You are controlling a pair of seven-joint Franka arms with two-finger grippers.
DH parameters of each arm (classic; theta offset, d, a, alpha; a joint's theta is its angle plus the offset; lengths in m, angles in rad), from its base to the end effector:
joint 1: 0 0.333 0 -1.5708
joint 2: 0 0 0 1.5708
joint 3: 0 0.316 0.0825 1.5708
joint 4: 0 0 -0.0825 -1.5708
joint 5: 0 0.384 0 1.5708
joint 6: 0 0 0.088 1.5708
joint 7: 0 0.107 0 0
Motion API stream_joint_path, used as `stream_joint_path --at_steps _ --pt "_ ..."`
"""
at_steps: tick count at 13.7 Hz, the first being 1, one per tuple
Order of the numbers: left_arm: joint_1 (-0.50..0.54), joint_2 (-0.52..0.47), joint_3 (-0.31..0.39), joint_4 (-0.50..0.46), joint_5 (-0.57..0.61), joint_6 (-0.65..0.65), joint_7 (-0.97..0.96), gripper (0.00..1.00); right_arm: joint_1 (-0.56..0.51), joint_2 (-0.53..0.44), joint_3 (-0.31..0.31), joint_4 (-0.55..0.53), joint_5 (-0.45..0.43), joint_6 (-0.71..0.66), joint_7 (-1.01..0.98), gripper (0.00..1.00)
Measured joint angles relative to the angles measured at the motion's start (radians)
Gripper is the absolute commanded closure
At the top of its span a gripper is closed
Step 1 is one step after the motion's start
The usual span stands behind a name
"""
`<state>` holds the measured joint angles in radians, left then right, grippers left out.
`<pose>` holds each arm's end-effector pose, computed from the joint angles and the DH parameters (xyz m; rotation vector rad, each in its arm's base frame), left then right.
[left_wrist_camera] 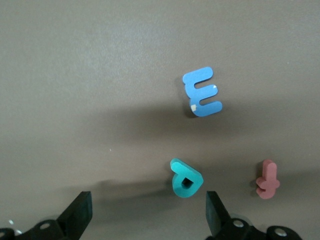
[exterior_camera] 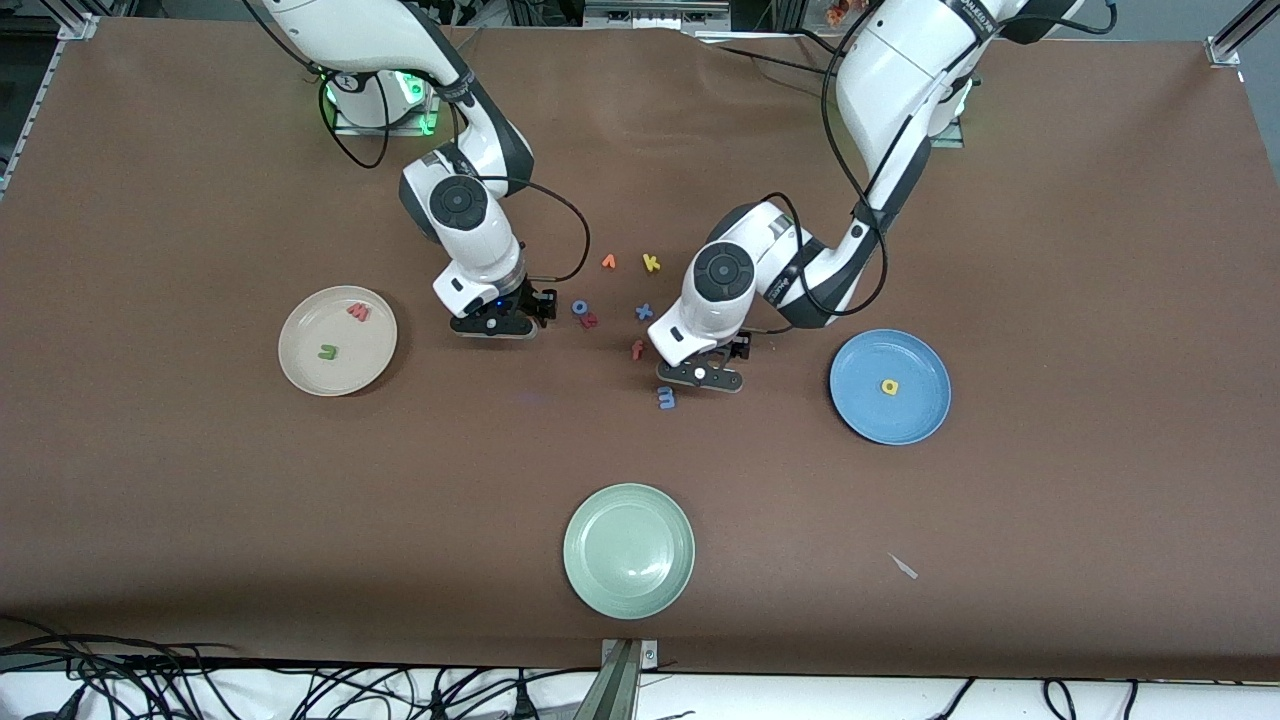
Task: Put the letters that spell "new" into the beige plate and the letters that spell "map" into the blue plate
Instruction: 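Reach the right gripper to the orange e while the left gripper reaches the p, then place the orange e on the white plate while the left gripper grasps the p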
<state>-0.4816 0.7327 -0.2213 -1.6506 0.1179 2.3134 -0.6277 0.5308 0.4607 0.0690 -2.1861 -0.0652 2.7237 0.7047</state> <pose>0.5299 -0.4248 0.1874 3.1150 -0.1651 -0.1226 0.4650 0.3216 0.1813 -3.0899 0.0846 -0.0952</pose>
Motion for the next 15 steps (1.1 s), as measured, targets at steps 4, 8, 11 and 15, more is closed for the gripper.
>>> stream_joint_path --at_steps 4,8,11,15 --pt "-0.017 0.041 0.001 0.066 0.033 0.004 -0.07 0.0 0.0 0.018 -0.001 0.0 0.0 0.021 0.0 0.55" --pt "-0.019 0.059 0.006 0.092 0.075 0.004 -0.072 0.03 0.001 0.011 -0.002 0.004 -0.001 0.021 0.0 0.76" --pt "-0.019 0.063 0.006 0.092 0.077 0.004 -0.071 0.14 0.002 0.012 -0.013 0.005 -0.001 0.021 -0.028 0.76" --pt "-0.02 0.065 0.007 0.092 0.078 0.004 -0.064 0.19 0.001 -0.037 -0.104 0.024 -0.002 -0.097 -0.215 0.75"
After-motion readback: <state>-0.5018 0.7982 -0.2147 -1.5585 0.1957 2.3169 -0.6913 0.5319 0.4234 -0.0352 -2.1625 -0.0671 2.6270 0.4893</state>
